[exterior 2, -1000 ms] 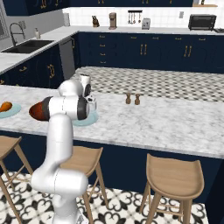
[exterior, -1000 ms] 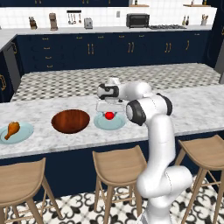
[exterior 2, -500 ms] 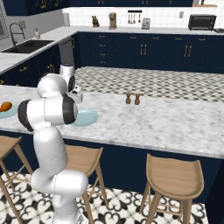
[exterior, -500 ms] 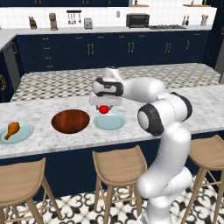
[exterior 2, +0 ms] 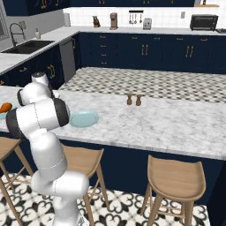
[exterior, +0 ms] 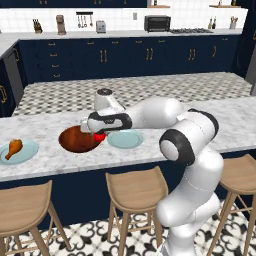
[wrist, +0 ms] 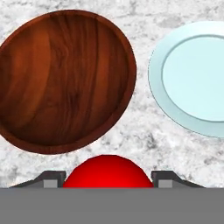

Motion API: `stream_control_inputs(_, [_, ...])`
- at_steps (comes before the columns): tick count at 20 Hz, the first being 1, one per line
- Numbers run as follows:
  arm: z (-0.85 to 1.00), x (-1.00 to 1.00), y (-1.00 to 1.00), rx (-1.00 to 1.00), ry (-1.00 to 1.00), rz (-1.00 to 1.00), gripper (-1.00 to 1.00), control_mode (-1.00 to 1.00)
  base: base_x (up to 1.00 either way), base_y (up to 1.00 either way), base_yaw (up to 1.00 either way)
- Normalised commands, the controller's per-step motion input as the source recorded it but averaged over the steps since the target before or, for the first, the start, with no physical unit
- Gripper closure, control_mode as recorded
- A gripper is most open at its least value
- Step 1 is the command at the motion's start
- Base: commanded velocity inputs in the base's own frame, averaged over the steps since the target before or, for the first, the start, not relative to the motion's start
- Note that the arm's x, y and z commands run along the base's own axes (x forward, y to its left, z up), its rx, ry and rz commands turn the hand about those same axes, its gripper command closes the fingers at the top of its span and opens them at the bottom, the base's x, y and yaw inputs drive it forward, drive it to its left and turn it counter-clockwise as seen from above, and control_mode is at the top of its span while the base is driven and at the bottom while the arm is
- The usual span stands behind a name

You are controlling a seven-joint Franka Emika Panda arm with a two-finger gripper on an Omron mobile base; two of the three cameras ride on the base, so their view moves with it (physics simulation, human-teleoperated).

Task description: Pick the chicken drumstick and tomato from their plates and place them in the bowl. Then put the bowl in the fridge.

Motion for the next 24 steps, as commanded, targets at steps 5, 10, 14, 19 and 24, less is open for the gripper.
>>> stream_control_inputs(5, [0.0, 0.52, 0.5, -0.12, 0.12, -0.02, 1.0, -1.0, 0.0, 0.0, 0.0])
stream_control_inputs(10, [-0.1, 0.67, 0.32, -0.01, 0.12, 0.0, 1.0, -1.0, 0.0, 0.0, 0.0])
stream_control_inputs(14, [-0.5, 0.31, 0.1, 0.04, 0.0, 0.0, 1.0, -1.0, 0.0, 0.0, 0.0])
stream_control_inputs(19, [-0.76, 0.01, -0.12, 0.12, 0.0, 0.0, 1.0, -1.0, 0.0, 0.0, 0.0])
stream_control_inputs(24, [-0.48, 0.23, 0.08, 0.05, 0.0, 0.0, -1.0, -1.0, 0.0, 0.0, 0.0])
